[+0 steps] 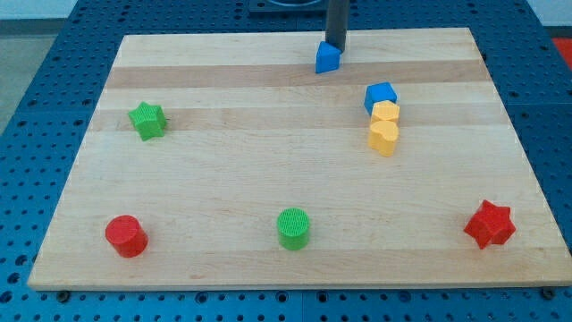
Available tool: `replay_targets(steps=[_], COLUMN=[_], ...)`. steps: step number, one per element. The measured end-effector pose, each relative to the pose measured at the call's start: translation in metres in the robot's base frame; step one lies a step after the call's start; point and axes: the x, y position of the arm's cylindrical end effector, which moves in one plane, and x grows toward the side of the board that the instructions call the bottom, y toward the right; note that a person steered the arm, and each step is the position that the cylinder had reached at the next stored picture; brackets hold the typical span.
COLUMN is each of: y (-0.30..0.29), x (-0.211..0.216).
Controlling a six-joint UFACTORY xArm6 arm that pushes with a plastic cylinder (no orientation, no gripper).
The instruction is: Move the blue triangle into the blue cube
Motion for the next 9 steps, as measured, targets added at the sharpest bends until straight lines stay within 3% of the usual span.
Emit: replay_targets(steps=[2,6,9], y=[-0.013,-0.082,-0.064], x=[0.0,0.057,0.048])
